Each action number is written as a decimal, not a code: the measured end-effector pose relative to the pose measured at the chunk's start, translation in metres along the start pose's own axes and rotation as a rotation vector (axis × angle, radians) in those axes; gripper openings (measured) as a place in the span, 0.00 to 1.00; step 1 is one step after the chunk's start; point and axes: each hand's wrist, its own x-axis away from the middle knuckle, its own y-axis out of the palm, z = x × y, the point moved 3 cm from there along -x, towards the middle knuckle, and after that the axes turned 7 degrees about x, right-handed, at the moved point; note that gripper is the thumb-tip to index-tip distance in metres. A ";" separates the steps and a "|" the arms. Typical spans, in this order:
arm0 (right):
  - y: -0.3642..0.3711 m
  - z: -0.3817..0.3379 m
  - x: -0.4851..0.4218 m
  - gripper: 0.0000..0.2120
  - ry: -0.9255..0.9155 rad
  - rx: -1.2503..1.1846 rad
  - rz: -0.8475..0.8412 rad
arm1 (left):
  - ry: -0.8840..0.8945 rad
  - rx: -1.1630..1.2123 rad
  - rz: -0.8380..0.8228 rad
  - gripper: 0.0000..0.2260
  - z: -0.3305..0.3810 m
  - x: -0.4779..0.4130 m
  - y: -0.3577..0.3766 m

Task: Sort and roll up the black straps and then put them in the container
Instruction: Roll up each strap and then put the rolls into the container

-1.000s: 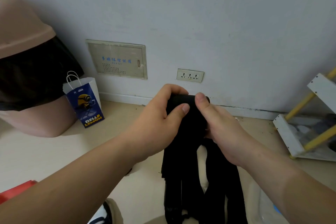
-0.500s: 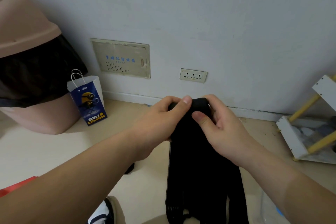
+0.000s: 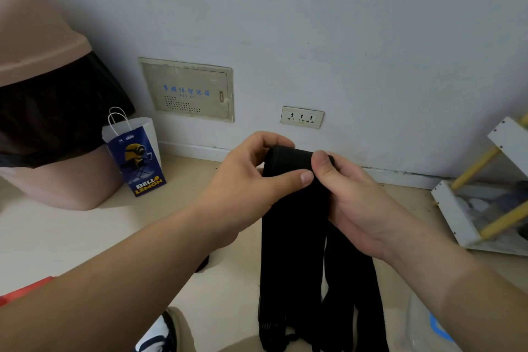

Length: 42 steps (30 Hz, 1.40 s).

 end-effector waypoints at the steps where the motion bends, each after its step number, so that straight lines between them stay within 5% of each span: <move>1: -0.001 0.000 0.000 0.16 -0.029 -0.009 0.021 | -0.042 0.022 0.000 0.20 -0.001 -0.001 -0.001; 5: -0.002 -0.002 0.000 0.09 -0.150 0.034 0.065 | -0.248 0.064 -0.122 0.20 -0.010 -0.001 0.002; 10: -0.003 -0.005 0.005 0.10 -0.240 0.195 0.093 | -0.344 0.023 -0.081 0.25 -0.015 -0.004 0.001; 21: 0.007 -0.008 0.005 0.26 0.091 -0.102 -0.005 | 0.052 -0.198 0.013 0.05 -0.004 -0.003 0.007; 30: 0.002 -0.005 0.001 0.26 0.083 -0.036 0.081 | 0.161 -0.249 -0.050 0.07 0.002 0.003 0.028; 42: -0.004 -0.014 0.001 0.31 0.086 0.167 -0.041 | 0.285 -0.365 -0.102 0.15 0.011 0.000 0.017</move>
